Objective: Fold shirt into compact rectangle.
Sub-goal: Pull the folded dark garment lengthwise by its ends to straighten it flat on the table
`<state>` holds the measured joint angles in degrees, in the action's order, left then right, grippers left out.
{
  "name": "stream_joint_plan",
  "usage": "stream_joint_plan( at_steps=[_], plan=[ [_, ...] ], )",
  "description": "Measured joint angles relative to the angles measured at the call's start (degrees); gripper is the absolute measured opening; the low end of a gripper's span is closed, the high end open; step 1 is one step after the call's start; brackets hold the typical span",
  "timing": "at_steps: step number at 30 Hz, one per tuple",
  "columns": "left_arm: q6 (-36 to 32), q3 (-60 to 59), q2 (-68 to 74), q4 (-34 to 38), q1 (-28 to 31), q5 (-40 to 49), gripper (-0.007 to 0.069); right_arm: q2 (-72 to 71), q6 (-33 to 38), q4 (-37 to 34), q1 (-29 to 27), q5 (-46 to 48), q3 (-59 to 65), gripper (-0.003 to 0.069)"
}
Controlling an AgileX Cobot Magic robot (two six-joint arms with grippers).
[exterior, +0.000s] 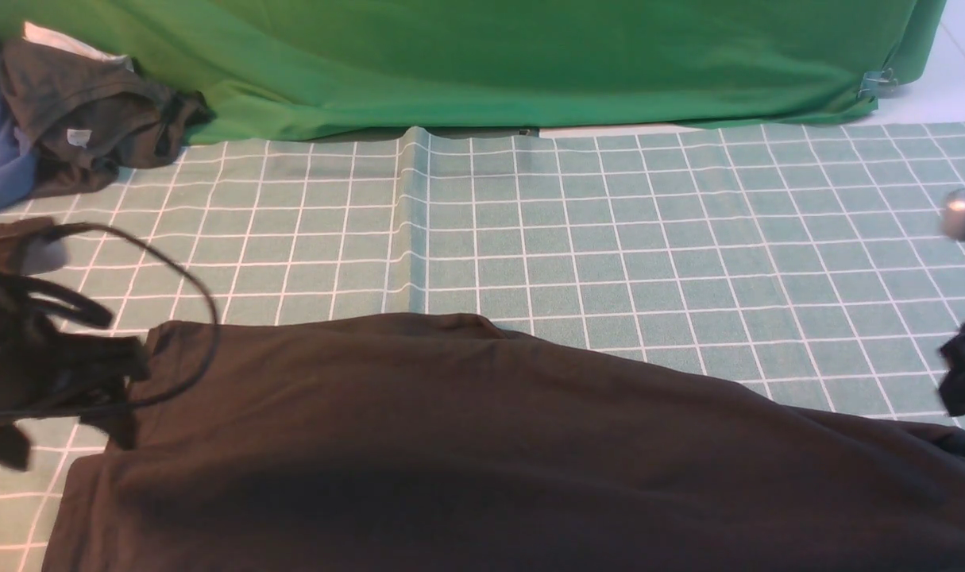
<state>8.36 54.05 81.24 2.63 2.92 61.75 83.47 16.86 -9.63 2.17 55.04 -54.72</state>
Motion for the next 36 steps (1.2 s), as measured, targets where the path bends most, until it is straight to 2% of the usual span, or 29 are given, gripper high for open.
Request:
stream_joint_plan(
  at_steps=[3, 5, 7, 8, 9, 10, 13, 17, 18, 20, 23, 26, 31, 36],
  plan=[
    [0.27, -0.2, 0.94, 0.83, -4.48, -2.03, 0.0462, 3.3, 0.84, 0.24, 2.8, -1.99, 0.0, 0.0363],
    [2.23, -1.07, 2.9, 0.82, -9.76, -3.36, 0.0356, 6.65, 1.41, 0.83, 3.78, -3.42, 0.0, 0.0402],
    [3.05, -1.44, 4.38, 0.82, -11.63, -3.47, 0.0274, 8.76, 1.58, 1.26, 3.77, -3.76, 0.0, 0.0428],
    [3.24, -1.56, 5.47, 0.82, -12.69, -3.47, 0.0209, 9.91, 1.61, 1.49, 3.77, -4.01, 0.0, 0.0433],
    [3.24, -1.63, 5.47, 0.82, -12.81, -3.53, 0.0209, 10.07, 1.61, 1.55, 3.77, -4.08, 0.0, 0.0433],
    [3.37, -1.67, 6.95, 0.82, -13.39, -3.74, 0.0111, 11.09, 1.63, 1.61, 3.77, -4.19, 0.0, 0.0421],
    [3.37, -1.69, 8.23, 0.73, -13.65, -5.47, 0.0025, 12.17, 1.86, 1.61, 3.77, -4.58, 0.0, 0.0341],
    [3.37, -1.69, 8.35, 0.68, -13.71, -7.63, 0.0005, 12.25, 3.71, 1.61, 3.77, -4.58, 0.0, 0.0164],
    [3.37, -1.69, 8.35, 0.68, -13.71, -7.9, 0.0004, 12.25, 4.44, 1.61, 3.8, -4.64, 0.0, 0.0099],
    [3.37, -1.69, 8.35, 0.68, -13.71, -8.24, 0.0004, 12.25, 4.97, 1.61, 3.9, -4.76, 0.0, 0.0045],
    [3.37, -1.69, 8.35, 0.68, -13.71, -8.24, 0.0004, 12.25, 5.32, 1.75, 4.02, -4.26, -0.23, 0.0033],
    [3.37, -1.69, 8.35, 0.45, -13.71, -8.17, 0.0006, 11.38, 3.43, 2.9, 4.07, -2.03, -1.38, 0.003],
    [3.26, -1.69, 8.35, 0.43, -13.71, -7.78, 0.0007, 7.61, -1.71, 8.62, 4.07, -0.13, -1.78, 0.0026],
    [3.26, -1.69, 8.35, 0.43, -13.71, -7.78, 0.0007, 6.73, -2.88, 9.25, 4.07, 0.87, -1.78, 0.0025]
  ],
)
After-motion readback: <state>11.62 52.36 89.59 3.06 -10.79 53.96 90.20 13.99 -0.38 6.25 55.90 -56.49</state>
